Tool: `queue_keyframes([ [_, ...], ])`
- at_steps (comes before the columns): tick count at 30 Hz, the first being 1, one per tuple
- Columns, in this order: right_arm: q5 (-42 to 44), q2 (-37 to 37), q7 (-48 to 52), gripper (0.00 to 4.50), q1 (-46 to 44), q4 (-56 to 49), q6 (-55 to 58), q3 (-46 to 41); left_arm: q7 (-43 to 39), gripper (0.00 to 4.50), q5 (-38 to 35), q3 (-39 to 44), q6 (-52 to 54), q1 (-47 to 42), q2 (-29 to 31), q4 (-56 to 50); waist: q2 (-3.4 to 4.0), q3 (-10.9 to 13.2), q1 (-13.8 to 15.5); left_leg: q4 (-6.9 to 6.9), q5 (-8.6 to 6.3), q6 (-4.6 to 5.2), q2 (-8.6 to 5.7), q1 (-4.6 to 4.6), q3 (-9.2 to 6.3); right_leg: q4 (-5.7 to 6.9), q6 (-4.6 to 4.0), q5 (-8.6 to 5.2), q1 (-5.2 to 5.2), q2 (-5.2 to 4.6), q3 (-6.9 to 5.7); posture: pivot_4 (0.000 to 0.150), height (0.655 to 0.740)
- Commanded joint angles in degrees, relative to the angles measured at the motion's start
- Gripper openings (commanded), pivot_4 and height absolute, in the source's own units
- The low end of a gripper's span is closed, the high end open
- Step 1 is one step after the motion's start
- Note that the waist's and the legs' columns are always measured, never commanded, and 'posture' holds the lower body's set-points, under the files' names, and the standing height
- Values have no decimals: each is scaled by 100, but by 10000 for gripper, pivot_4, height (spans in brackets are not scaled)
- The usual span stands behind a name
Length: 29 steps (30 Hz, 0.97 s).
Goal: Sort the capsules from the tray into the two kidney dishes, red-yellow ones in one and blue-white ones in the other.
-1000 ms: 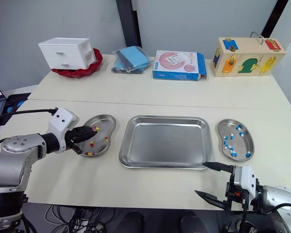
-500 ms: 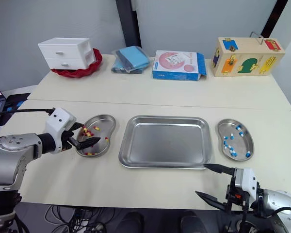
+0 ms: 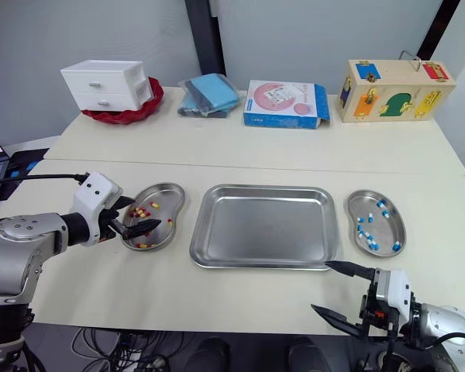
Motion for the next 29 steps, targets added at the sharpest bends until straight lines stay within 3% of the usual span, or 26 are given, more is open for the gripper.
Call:
queue_keyframes([
  [1, 64, -360, -51, 45000, 165, -374, 354, -324, -99, 44790, -259, 418, -121, 67, 121, -88, 1, 1, 1, 0, 0, 0, 0, 0, 1, 0, 0, 0, 0, 0, 1, 1500, 7400],
  [5, 324, -794, -108, 45000, 256, -445, 863, -1022, -436, 44790, -689, 1302, -165, 581, 289, -216, 3, 3, -31, -2, 0, 0, 2, 0, 1, -1, 0, 0, -1, 0, 1, 1500, 7400],
  [14, 117, -2193, 167, 45000, 747, 448, 2735, -2808, -1099, 44790, -390, 2362, -995, 1897, 1274, 934, -20, 11, -10, -8, -1, 1, 1, 5, 14, -12, -3, -2, -5, -2, 11, 1500, 7400],
  [21, -242, -2640, 460, 45000, -179, 1767, 2744, -2528, -1261, 44790, -231, 2359, -1584, 1935, 1580, 1879, -22, 15, -28, -20, -2, 1, 4, 1, 26, -24, -3, -3, -14, -3, 15, 1500, 7400],
  [29, -476, -2698, 690, 45000, -633, 2012, 2734, -2242, -1371, 44790, -333, 2427, -1648, 2127, 1456, 1716, -16, 18, -50, -22, -2, 2, 5, -27, 27, -22, -4, -2, -41, -3, 14, 1500, 7400],
])
